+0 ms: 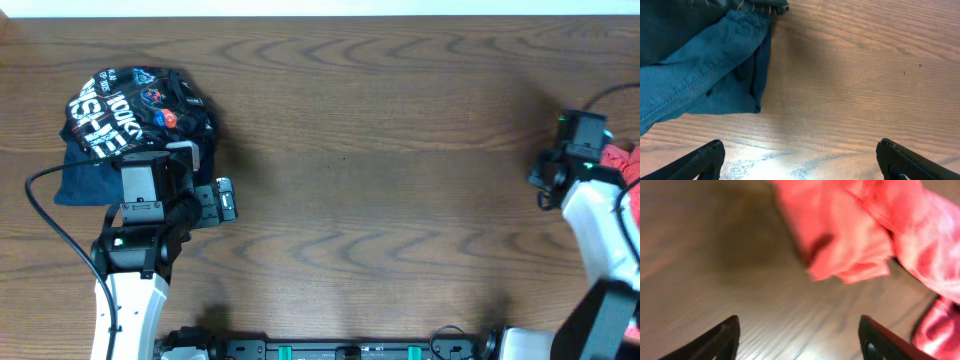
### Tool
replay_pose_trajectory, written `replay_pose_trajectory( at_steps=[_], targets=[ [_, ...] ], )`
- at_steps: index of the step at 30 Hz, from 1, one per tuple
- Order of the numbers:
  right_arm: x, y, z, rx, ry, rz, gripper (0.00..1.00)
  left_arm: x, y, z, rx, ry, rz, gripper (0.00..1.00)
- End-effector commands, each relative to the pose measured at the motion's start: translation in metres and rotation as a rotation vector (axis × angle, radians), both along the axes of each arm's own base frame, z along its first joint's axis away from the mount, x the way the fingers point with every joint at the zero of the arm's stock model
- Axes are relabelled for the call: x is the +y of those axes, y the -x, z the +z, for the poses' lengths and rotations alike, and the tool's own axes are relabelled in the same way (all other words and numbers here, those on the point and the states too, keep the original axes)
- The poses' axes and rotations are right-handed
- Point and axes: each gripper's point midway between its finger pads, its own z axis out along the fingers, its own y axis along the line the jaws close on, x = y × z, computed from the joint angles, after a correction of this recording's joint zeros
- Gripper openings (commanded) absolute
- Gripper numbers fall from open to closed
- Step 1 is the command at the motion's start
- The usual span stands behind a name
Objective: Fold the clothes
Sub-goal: 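Reach the right gripper to the crumpled orange t-shirt at right edge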
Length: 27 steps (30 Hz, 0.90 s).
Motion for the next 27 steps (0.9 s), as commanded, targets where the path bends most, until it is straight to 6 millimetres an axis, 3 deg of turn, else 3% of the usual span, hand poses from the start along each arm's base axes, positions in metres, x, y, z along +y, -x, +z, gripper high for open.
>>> replay_pose_trajectory(
  at_steps=[1,9,12,13,15,18,20,23,26,27],
  targets=[
    [-0.028,0.006,-0.019,0.025,0.005,-0.091,0.78,-0.003,-0.003,0.008,-0.017,0.015,0.001,0.98],
    [-0.055,0.004,-0.069,0.079,-0.005,-0.119,0.77,-0.003,-0.003,0.008,-0.017,0.015,0.0,0.98],
    [-0.064,0.001,-0.081,0.069,-0.002,-0.136,0.69,-0.003,-0.003,0.008,-0.017,0.015,0.0,0.98],
    [-0.066,0.001,-0.084,0.067,-0.002,-0.14,0.56,-0.003,-0.003,0.008,-0.017,0.015,0.0,0.98],
    [-0.063,-0.003,-0.086,0.054,-0.019,-0.131,0.01,-0.003,-0.003,0.008,-0.017,0.015,0.0,0.98],
    [-0.047,-0.025,-0.083,-0.014,-0.093,-0.037,0.01,-0.003,-0.003,0.008,-0.017,0.015,0.0,0.98],
    [-0.035,-0.042,-0.068,-0.075,-0.122,0.034,0.01,-0.003,-0.003,0.008,-0.017,0.015,0.001,0.98],
    [-0.004,-0.079,-0.025,-0.208,-0.16,0.203,0.01,-0.003,-0.003,0.008,-0.018,0.014,0.0,0.98],
    [0.044,-0.127,0.053,-0.424,-0.178,0.401,0.01,-0.003,-0.004,0.008,-0.021,0.015,0.001,0.98],
    [0.051,-0.138,0.079,-0.488,-0.155,0.411,0.01,-0.003,-0.004,0.009,-0.025,0.015,0.0,0.98]
  ],
)
